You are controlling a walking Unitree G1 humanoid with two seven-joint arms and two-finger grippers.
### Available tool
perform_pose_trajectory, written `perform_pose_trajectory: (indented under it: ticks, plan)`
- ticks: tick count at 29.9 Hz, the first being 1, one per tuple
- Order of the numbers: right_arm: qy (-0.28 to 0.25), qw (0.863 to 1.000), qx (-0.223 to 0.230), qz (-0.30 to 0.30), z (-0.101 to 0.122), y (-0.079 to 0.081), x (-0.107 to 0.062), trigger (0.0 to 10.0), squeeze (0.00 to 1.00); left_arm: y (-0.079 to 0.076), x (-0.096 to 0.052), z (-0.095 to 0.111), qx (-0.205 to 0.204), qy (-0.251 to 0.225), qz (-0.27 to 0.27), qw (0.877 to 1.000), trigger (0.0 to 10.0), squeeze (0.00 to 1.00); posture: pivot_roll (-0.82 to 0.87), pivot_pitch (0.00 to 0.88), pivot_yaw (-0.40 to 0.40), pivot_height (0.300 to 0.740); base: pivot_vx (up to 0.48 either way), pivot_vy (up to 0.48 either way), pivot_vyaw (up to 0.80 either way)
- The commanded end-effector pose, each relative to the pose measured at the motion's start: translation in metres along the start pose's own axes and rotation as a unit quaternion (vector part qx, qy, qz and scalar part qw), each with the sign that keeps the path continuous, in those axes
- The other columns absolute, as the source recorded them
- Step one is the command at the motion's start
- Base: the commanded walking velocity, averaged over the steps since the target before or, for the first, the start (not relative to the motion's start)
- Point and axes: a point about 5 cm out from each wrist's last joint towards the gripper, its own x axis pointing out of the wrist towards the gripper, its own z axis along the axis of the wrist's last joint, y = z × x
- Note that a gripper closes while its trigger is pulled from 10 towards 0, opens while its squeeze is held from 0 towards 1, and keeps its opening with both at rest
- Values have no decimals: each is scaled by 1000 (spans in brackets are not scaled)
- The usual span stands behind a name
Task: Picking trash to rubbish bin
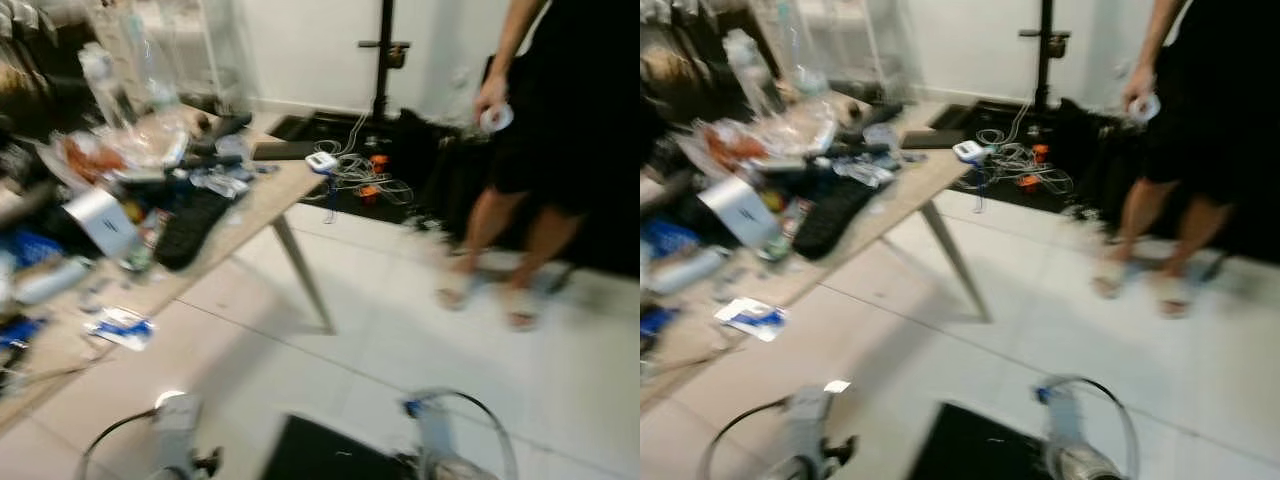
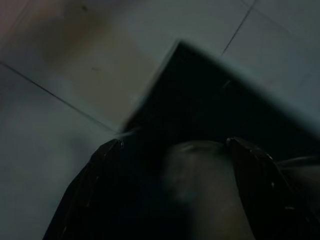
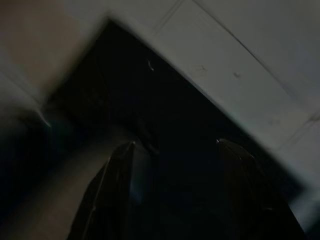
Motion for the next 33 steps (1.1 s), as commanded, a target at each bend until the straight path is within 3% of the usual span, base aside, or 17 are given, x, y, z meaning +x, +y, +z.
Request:
perform_pose_trajectory:
  ticks: [1,7,10,14,17,23,24,28,30,33]
  plan:
    - [27,996,-81,11,-4,-8,-2,10000,0,-6,-2,-12,-57,-2,19,998,10000,0,81,1,-142,740,0,0,763]
    - [16,990,-140,-12,21,-27,-5,10000,0,-23,-4,-28,-114,0,26,993,10000,0,131,3,-228,740,0,0,506]
    - [17,985,-171,-6,25,-23,-4,10000,0,-23,-4,-28,-130,-6,32,991,10000,0,148,4,-244,740,0,0,0]
    - [16,984,-177,-1,25,-19,-3,10000,0,-21,-4,-27,-129,-8,34,991,10000,0,148,5,-230,740,0,0,0]
    - [15,988,-153,7,20,-8,-1,10000,0,-16,-4,-21,-97,-13,28,995,10000,0,135,0,-157,740,0,0,0]
    - [24,991,-131,2,7,-3,0,10000,0,-10,-4,-18,-66,-8,21,998,10000,0,110,0,-93,740,0,0,0]
    - [32,992,-118,-3,-2,-1,0,10000,0,-7,-3,-16,-47,-5,15,999,10000,0,98,0,-64,740,0,0,800]
    - [37,993,-116,-5,-7,0,0,10000,0,-5,-3,-14,-36,-3,12,999,10000,0,87,0,-40,740,0,0,800]
    - [48,994,-98,-6,-19,1,-1,10000,0,-6,-2,-11,0,2,-6,1000,10000,0,67,0,-3,740,0,0,800]
    - [52,995,-87,-9,-24,2,-2,10000,0,-8,-1,-9,21,7,-19,1000,10000,0,50,0,17,740,0,0,800]
